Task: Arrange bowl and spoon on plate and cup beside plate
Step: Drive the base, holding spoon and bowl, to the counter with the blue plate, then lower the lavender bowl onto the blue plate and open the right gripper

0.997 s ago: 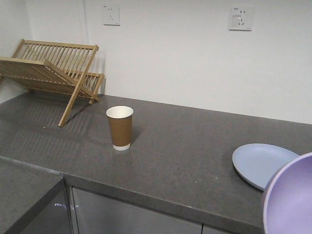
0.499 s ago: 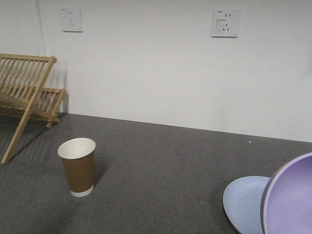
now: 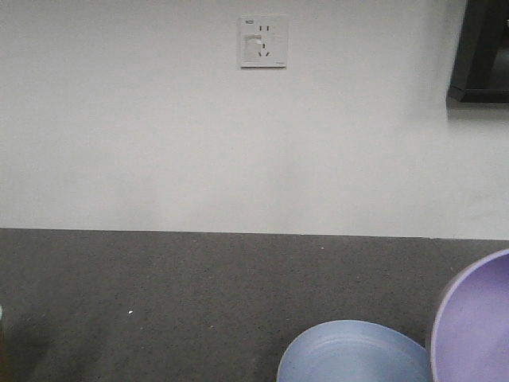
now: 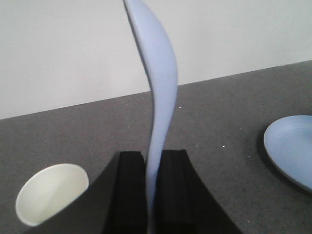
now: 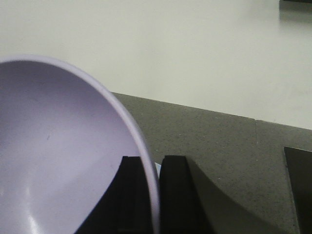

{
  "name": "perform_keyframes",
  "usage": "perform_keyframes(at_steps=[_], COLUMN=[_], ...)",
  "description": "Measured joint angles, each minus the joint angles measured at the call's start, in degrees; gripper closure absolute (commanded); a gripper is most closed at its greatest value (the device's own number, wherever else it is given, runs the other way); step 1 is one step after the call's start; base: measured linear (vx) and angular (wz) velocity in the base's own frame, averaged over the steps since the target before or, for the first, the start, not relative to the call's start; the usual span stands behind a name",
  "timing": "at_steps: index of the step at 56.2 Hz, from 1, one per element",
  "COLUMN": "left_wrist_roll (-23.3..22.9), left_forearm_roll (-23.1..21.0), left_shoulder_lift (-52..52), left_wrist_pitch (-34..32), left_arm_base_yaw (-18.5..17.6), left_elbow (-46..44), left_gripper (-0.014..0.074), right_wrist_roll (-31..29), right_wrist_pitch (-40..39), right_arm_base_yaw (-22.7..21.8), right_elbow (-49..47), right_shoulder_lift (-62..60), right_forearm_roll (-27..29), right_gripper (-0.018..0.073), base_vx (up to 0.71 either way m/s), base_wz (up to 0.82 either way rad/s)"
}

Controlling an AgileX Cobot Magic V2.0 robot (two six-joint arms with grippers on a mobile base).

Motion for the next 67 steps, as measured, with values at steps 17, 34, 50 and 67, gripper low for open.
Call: perform_keyframes(at_steps=[17, 34, 50, 67], left_wrist_roll=[0.0, 0.0, 0.0, 0.0], left_forearm_roll=[0.0, 0.0, 0.0, 0.0], left_shoulder_lift=[0.1, 0.1, 0.0, 0.0], left_wrist_pitch=[0.0, 0.0, 0.0, 0.0], left_arm_base_yaw=[0.0, 0.0, 0.0, 0.0], left_elbow=[0.0, 0.0, 0.0, 0.0], left_gripper=[0.06, 0.06, 0.06, 0.06], right_wrist_roll=[0.0, 0.0, 0.0, 0.1], right_wrist_pitch=[0.0, 0.0, 0.0, -2.8], right_arm_base_yaw=[0.0, 0.0, 0.0, 0.0], right_elbow=[0.0, 0.0, 0.0, 0.0], right_shoulder_lift=[0.0, 0.0, 0.0, 0.0], right_forearm_roll=[0.0, 0.0, 0.0, 1.9], right_gripper=[0.0568, 0.0568, 0.0568, 0.0568], base_vx=[0.06, 0.0, 0.0, 0.0], base_wz=[-0.11, 0.0, 0.0, 0.0])
